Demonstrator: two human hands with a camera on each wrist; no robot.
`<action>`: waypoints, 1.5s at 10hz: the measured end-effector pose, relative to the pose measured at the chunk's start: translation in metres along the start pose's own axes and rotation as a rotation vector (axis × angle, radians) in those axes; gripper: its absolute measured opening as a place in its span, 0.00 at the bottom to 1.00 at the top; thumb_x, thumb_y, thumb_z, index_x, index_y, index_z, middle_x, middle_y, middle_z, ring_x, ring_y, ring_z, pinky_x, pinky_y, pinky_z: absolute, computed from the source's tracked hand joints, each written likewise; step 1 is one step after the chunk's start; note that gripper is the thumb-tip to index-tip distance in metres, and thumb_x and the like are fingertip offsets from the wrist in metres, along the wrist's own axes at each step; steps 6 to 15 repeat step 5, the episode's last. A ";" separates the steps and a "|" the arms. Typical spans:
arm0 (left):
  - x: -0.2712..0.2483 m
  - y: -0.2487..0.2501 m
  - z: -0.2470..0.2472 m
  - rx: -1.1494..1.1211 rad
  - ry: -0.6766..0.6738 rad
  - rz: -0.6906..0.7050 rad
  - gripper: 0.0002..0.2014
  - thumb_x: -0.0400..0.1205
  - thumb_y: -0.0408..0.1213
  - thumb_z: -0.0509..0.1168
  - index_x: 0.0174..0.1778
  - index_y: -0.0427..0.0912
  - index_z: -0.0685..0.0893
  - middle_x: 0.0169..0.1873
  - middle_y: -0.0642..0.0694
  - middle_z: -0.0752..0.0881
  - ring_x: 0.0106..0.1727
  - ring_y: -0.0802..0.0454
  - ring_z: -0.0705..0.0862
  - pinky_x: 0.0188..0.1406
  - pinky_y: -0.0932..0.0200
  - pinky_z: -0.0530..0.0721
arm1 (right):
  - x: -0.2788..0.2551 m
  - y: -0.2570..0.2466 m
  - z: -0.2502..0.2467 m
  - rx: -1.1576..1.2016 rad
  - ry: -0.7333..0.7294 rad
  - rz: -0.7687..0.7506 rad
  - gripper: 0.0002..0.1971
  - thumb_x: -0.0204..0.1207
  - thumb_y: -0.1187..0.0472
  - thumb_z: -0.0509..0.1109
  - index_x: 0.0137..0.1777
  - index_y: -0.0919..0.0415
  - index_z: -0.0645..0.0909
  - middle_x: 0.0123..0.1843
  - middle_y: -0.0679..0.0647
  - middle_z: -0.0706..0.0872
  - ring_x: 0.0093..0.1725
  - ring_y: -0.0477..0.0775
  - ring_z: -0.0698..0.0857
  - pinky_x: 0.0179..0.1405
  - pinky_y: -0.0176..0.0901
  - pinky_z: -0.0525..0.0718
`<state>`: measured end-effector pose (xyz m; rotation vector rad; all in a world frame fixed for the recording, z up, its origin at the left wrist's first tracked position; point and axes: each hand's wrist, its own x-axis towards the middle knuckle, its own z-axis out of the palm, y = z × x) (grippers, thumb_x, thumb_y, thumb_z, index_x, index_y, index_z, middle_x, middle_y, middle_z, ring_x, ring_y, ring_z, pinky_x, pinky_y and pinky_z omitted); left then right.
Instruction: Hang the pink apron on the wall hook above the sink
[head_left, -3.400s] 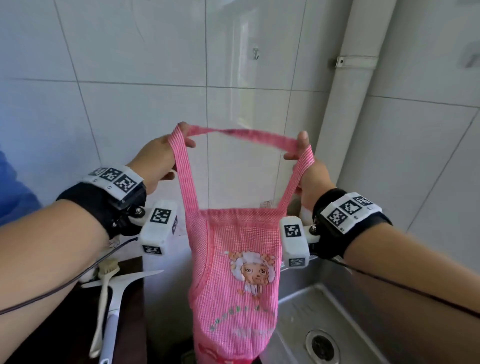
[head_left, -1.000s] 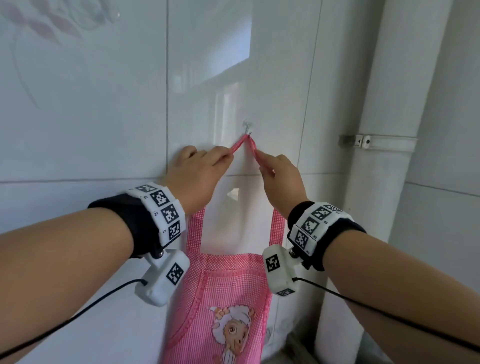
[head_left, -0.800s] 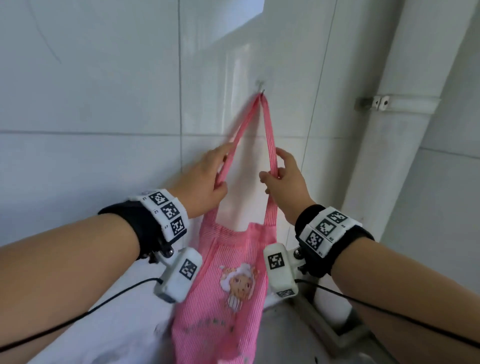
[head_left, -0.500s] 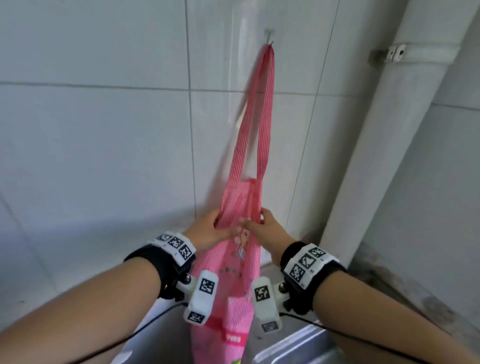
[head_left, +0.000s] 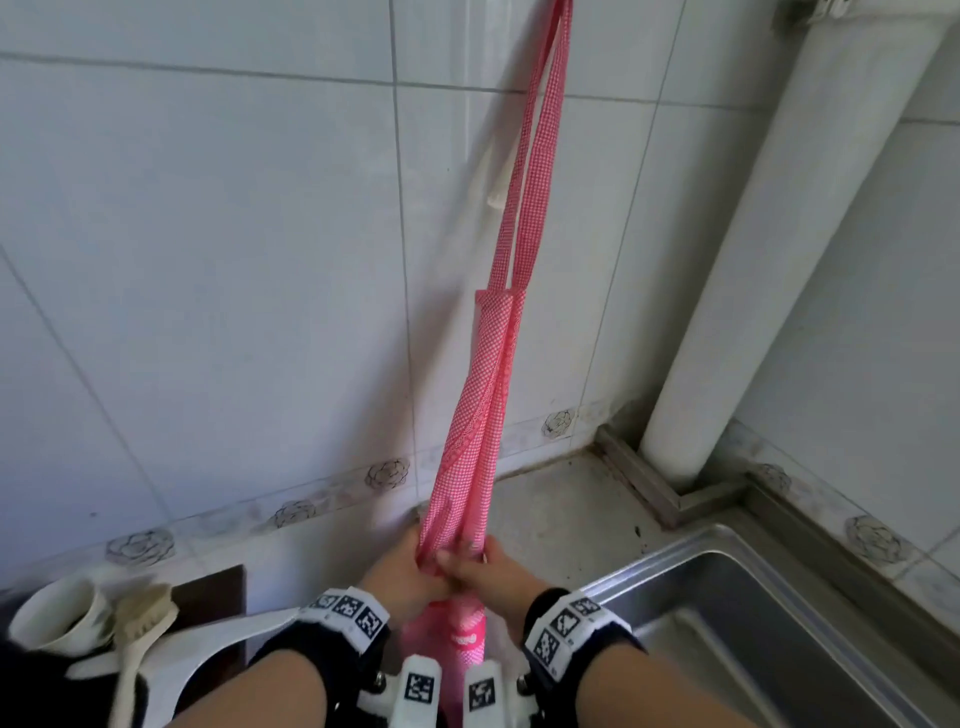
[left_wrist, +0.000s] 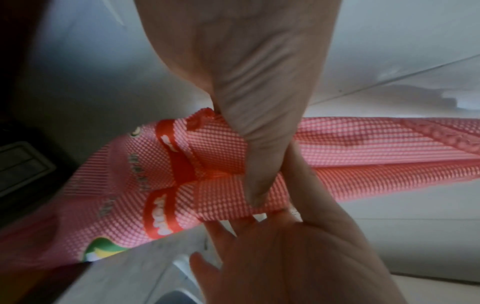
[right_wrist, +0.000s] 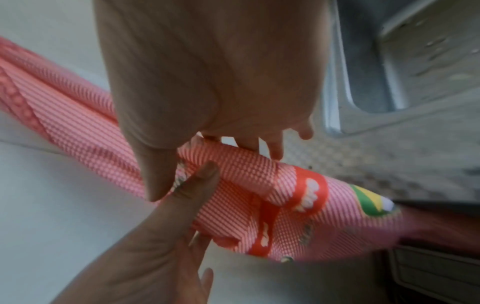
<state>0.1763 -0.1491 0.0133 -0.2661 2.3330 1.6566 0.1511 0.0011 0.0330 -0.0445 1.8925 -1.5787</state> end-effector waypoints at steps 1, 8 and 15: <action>-0.023 -0.020 0.002 0.005 0.064 -0.036 0.31 0.64 0.35 0.80 0.63 0.52 0.80 0.49 0.49 0.92 0.49 0.58 0.90 0.47 0.66 0.86 | -0.013 0.019 0.026 0.104 -0.063 0.017 0.18 0.81 0.64 0.66 0.70 0.67 0.76 0.66 0.64 0.85 0.50 0.49 0.86 0.44 0.29 0.86; -0.117 -0.036 -0.026 -0.119 0.205 -0.084 0.14 0.71 0.40 0.79 0.52 0.46 0.89 0.41 0.39 0.94 0.42 0.42 0.91 0.48 0.51 0.88 | -0.100 0.007 0.067 0.199 -0.113 0.240 0.07 0.85 0.62 0.59 0.49 0.60 0.79 0.39 0.54 0.81 0.33 0.50 0.80 0.23 0.30 0.80; -0.117 -0.036 -0.026 -0.119 0.205 -0.084 0.14 0.71 0.40 0.79 0.52 0.46 0.89 0.41 0.39 0.94 0.42 0.42 0.91 0.48 0.51 0.88 | -0.100 0.007 0.067 0.199 -0.113 0.240 0.07 0.85 0.62 0.59 0.49 0.60 0.79 0.39 0.54 0.81 0.33 0.50 0.80 0.23 0.30 0.80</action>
